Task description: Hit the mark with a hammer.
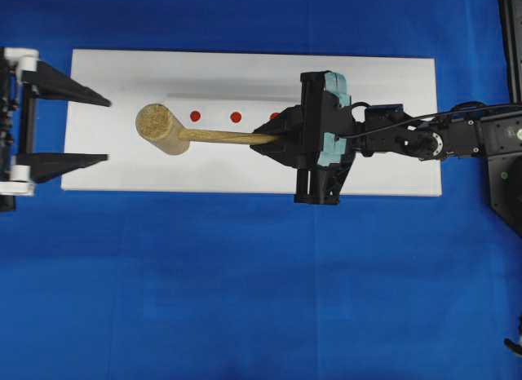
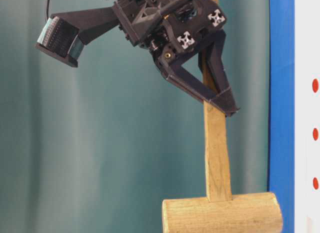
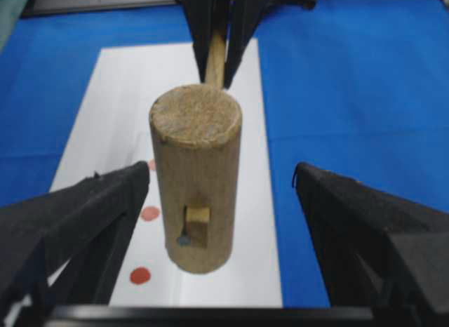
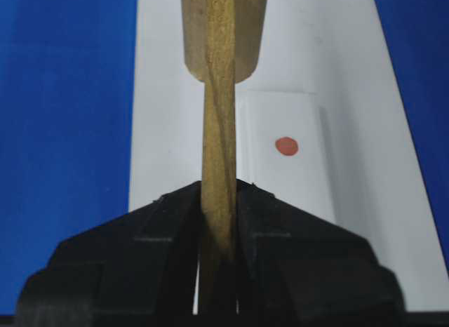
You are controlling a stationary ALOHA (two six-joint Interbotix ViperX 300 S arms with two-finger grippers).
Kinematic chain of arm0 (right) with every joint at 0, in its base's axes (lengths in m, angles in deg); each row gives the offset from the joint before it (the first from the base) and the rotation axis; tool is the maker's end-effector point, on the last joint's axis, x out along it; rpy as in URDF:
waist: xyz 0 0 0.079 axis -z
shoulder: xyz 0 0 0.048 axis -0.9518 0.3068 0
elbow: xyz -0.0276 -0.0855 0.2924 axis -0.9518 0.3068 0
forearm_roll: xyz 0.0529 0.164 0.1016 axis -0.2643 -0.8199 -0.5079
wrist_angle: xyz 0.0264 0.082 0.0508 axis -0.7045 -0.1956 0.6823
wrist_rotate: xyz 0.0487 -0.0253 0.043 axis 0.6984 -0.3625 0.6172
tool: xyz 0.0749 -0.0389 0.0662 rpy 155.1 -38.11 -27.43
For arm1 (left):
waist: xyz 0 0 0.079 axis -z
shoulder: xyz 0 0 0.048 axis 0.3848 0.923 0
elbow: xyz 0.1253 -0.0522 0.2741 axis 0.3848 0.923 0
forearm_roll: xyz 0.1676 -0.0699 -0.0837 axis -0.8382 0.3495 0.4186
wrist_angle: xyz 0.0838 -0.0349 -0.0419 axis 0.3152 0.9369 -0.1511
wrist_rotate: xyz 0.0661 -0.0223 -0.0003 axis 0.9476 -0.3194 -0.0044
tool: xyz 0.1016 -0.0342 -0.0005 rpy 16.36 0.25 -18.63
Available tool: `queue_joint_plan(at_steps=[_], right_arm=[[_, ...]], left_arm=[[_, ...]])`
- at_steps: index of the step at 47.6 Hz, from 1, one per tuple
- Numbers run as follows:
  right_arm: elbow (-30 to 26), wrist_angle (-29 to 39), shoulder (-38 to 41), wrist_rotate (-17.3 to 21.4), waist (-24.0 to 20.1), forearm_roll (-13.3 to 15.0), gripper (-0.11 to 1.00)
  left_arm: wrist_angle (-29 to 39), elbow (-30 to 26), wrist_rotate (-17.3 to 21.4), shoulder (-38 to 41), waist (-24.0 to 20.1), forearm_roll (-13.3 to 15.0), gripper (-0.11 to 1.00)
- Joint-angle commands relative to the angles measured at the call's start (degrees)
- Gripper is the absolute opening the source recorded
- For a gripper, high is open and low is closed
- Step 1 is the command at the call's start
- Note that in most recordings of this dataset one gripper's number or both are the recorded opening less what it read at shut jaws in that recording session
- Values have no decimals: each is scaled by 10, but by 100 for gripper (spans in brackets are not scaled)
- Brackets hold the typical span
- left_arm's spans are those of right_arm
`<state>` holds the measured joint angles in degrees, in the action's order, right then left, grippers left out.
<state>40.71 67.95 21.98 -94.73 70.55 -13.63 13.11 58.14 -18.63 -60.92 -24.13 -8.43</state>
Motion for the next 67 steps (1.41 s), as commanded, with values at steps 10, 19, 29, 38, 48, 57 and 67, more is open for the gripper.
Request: queue_joint_plan(at_steps=[10, 19, 29, 38, 48, 57, 67], right_arm=[[-18, -2, -9, -1, 2, 3, 3], [-18, -1, -9, -1, 2, 2, 3], [-18, -2, -9, -1, 2, 2, 3], [-17, -2, -11, -1, 2, 2, 3], [-18, -1, -11, -1, 2, 3, 3], [-18, 3, -11, -1, 0, 3, 3], [-18, 18, -11, -1, 0, 3, 3]], left_arm=[[-74, -46, -2, 121, -14, 1, 86], [-84, -91, -2, 195, -14, 1, 91], [-83, -116, -2, 237, -14, 1, 91], [-76, -117, -2, 237, -16, 1, 86], [-67, -115, 3, 236, -23, 0, 45], [-69, -115, 6, 236, -23, 0, 45], [-67, -115, 6, 236, -23, 0, 45]])
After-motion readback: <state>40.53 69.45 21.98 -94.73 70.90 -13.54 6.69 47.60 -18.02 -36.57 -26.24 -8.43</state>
